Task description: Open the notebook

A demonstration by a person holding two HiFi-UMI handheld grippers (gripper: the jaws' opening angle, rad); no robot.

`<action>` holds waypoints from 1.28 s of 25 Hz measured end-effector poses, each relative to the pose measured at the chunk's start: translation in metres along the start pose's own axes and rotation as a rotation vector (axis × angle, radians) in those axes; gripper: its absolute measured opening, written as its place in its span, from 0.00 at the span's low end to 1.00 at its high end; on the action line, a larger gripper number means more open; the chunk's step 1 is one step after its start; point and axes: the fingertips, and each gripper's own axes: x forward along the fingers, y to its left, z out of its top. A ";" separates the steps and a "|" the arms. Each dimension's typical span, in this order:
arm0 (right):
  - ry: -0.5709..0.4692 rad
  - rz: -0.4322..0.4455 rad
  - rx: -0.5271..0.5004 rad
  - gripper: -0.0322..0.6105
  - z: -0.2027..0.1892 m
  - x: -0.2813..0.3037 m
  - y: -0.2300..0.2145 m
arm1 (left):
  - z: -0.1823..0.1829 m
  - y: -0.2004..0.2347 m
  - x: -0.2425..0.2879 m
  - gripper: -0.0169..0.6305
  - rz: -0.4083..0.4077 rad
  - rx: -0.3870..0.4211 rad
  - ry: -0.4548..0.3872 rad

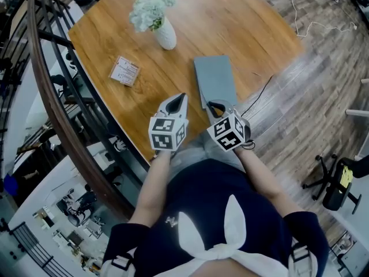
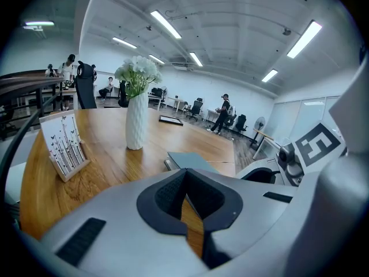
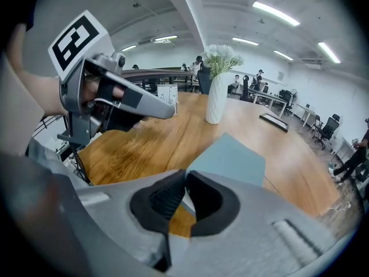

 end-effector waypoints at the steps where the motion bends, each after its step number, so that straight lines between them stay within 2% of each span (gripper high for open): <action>1: -0.009 -0.004 0.007 0.09 0.003 -0.003 -0.001 | 0.000 0.000 -0.001 0.05 0.000 0.001 -0.001; 9: -0.058 -0.046 0.038 0.08 0.014 -0.020 -0.011 | 0.001 -0.002 -0.005 0.05 0.006 0.004 -0.013; 32: -0.101 -0.116 0.088 0.08 0.019 -0.045 -0.027 | 0.008 -0.004 -0.006 0.05 -0.008 0.020 -0.021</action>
